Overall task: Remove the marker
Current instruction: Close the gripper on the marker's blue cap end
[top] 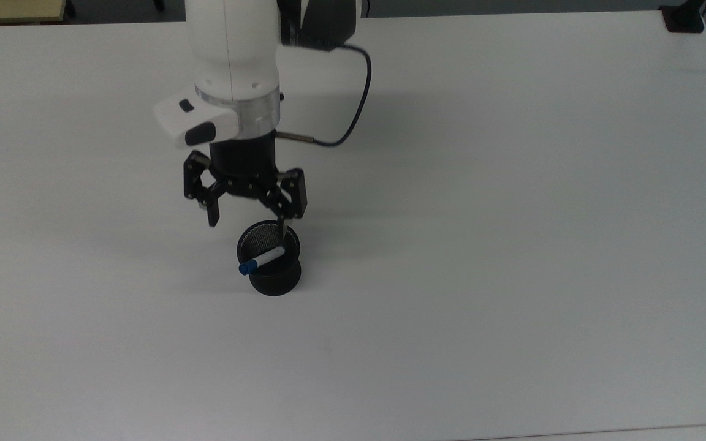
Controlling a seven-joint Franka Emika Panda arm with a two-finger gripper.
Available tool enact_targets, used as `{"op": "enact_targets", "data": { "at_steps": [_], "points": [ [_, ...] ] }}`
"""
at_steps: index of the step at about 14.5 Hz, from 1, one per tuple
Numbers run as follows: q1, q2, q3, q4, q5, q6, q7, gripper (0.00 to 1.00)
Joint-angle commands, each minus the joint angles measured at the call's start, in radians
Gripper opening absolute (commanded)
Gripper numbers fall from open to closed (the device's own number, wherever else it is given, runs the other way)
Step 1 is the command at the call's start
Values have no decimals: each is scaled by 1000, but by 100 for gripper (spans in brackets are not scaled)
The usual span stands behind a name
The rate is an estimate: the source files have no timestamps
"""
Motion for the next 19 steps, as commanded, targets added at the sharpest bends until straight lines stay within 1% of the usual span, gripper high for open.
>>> {"op": "enact_targets", "data": {
  "at_steps": [1,3,4,6,7,11,12,13,15,16,19],
  "points": [
    [5,74,-1,32,-134,122,164,100],
    [9,101,-1,32,-206,124,211,89],
    [10,111,-1,32,-228,125,223,84],
    [12,118,-1,32,-242,133,225,76],
    [15,118,-1,32,-243,133,226,67],
    [16,120,-1,32,-242,133,226,24],
    [16,120,-1,32,-242,133,226,17],
    [16,118,-1,32,-240,133,226,16],
    [18,115,-1,32,-240,133,226,4],
    [19,114,-1,32,-240,131,226,1],
    [19,95,-1,32,-231,127,226,0]
  ]
}}
